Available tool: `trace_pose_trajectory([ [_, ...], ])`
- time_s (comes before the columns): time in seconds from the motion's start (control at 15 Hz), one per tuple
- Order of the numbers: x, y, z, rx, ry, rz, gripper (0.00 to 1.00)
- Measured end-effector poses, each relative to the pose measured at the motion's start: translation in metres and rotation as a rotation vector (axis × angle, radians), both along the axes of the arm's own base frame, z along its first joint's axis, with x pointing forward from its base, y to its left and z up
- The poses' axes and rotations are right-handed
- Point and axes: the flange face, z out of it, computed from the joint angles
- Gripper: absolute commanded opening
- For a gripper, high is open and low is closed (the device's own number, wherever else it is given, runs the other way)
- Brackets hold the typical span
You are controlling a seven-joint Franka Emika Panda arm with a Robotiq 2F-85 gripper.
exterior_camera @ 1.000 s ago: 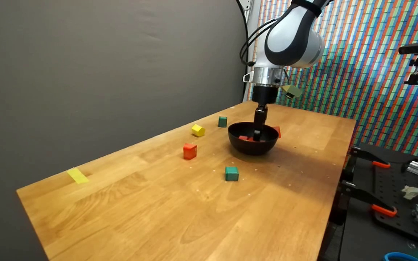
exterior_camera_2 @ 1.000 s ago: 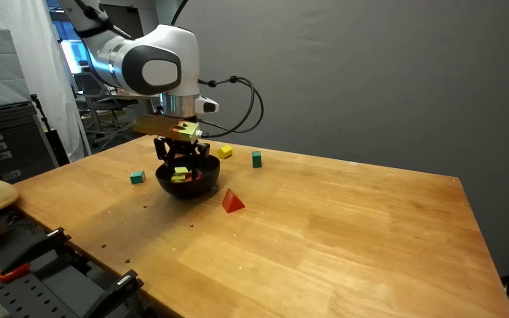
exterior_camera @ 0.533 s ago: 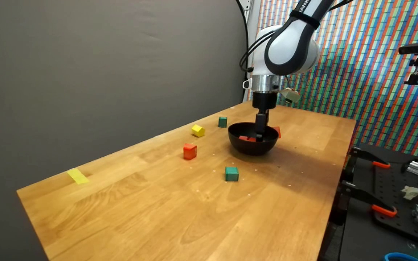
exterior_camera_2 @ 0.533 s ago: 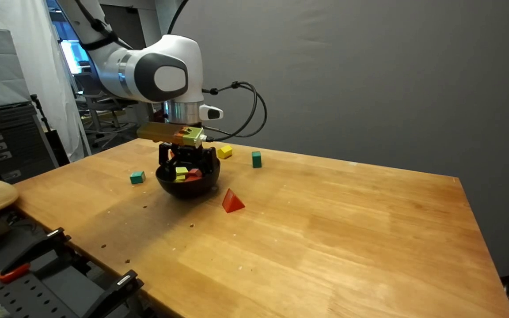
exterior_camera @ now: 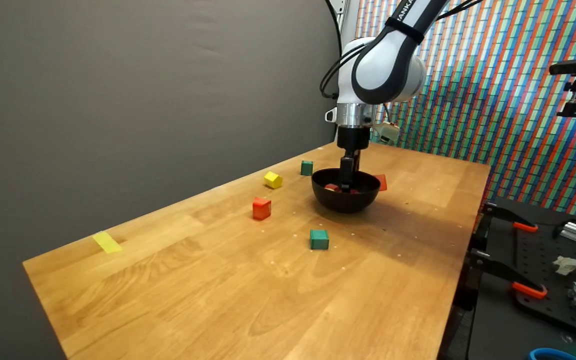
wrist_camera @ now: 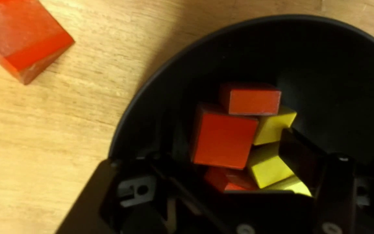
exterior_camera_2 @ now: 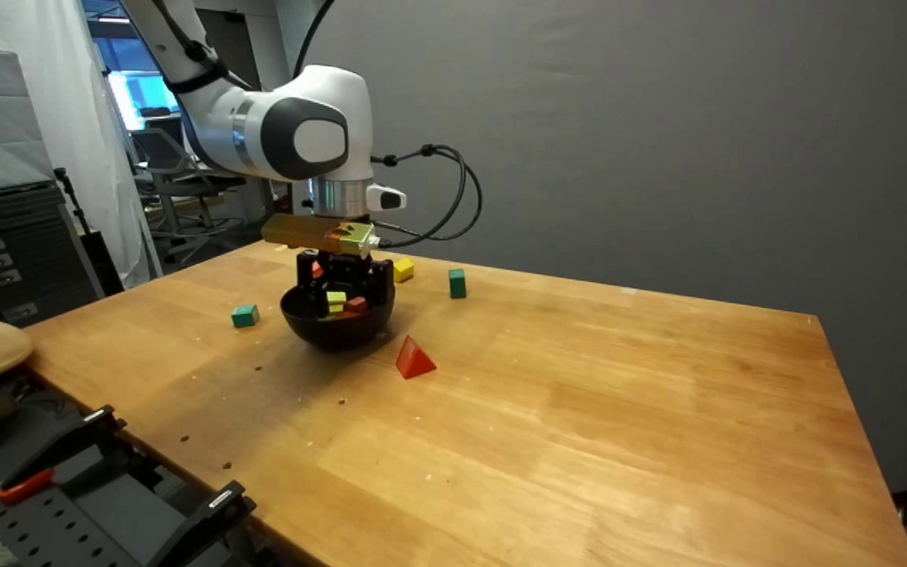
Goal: Remove all the objects in the black bowl and put them on the table
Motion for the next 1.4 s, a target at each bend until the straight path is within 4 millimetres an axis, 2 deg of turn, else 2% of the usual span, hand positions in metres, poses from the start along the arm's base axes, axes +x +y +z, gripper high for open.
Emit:
trace_pose_trajectory([
  [0.07, 0.0, 0.002, 0.0, 0.0, 0.0, 0.001, 0.42],
  [0.4, 0.0, 0.009, -0.002, -0.002, 0.002, 0.003, 0.07],
  [0.53, -0.001, 0.009, -0.002, -0.003, 0.0, -0.001, 0.02],
  [0.67, -0.002, 0.009, -0.003, -0.006, -0.005, -0.006, 0.01],
  [0.8, -0.002, 0.011, -0.004, -0.011, -0.008, -0.012, 0.1],
  [0.87, -0.002, 0.012, -0.004, -0.016, -0.009, -0.012, 0.31],
  [0.93, -0.003, 0.013, -0.004, -0.02, -0.008, -0.012, 0.31],
  [1.0, -0.003, 0.014, -0.004, -0.022, -0.007, -0.014, 0.36],
  [1.2, -0.005, 0.015, -0.003, -0.029, -0.007, -0.021, 0.61],
  [1.4, -0.005, 0.01, 0.01, -0.037, -0.023, -0.043, 0.83],
])
